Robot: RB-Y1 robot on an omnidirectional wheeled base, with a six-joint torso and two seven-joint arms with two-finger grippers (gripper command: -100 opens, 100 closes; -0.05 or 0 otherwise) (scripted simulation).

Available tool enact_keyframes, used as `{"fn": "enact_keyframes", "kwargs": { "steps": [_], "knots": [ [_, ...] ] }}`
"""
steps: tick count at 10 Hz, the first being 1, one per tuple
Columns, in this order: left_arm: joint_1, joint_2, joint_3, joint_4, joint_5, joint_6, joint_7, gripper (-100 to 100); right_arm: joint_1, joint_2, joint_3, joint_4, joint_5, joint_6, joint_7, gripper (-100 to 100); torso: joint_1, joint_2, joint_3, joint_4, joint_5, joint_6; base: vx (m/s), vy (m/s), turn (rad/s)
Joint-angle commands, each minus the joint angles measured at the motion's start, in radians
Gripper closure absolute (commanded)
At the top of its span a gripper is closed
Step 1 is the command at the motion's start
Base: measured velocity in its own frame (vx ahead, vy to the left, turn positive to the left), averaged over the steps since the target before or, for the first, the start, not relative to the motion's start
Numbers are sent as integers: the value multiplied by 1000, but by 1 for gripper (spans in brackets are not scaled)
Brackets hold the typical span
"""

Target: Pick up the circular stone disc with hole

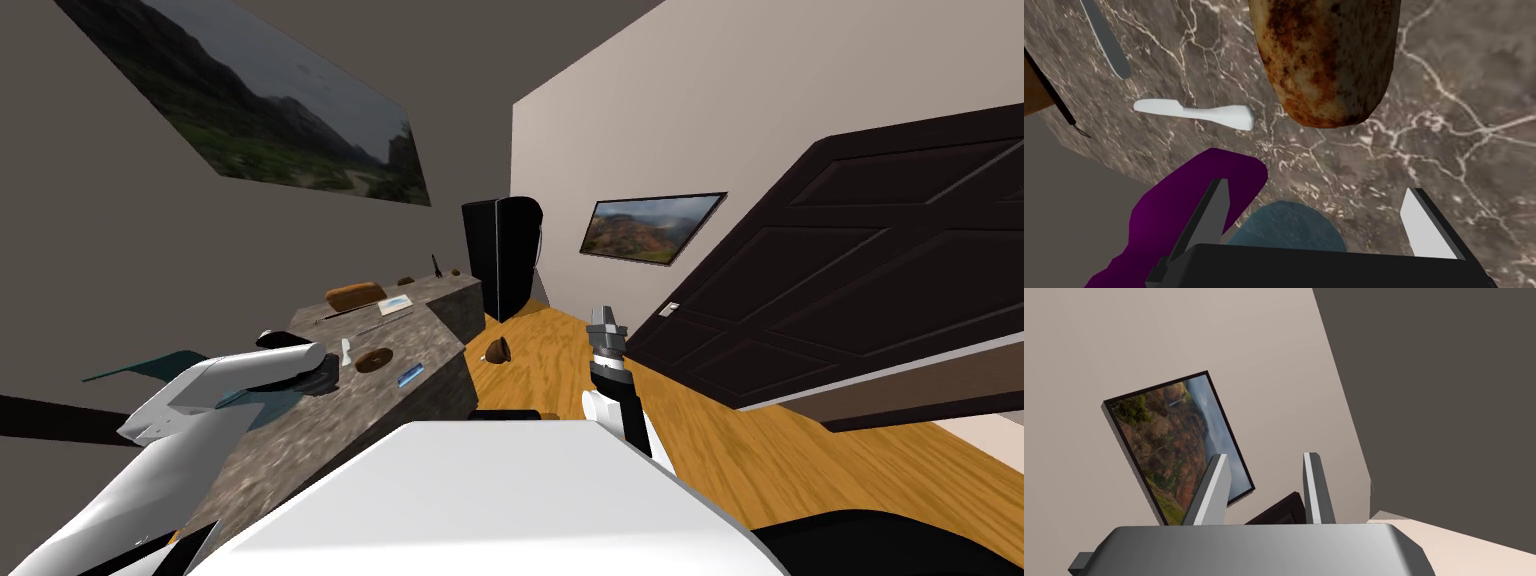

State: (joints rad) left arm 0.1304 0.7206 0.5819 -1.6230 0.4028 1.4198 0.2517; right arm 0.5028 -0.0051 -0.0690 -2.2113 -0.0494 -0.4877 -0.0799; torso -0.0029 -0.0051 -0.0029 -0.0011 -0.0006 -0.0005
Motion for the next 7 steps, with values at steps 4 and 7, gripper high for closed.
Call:
{"fn": "enact_keyframes", "kwargs": {
  "steps": [4, 7],
  "knots": [
    [-7, 28, 32, 53, 29, 114, 2, -100, 0, 0, 0, 0, 0, 0, 0, 0, 2, 2, 1, 0, 0, -1, 61, -16, -56],
    [-12, 62, 71, 104, 63, 204, 6, -100, 0, 0, 0, 0, 0, 0, 0, 0, 2, 3, 2, 1, 0, 0, 52, -18, -87]
  ]
}}
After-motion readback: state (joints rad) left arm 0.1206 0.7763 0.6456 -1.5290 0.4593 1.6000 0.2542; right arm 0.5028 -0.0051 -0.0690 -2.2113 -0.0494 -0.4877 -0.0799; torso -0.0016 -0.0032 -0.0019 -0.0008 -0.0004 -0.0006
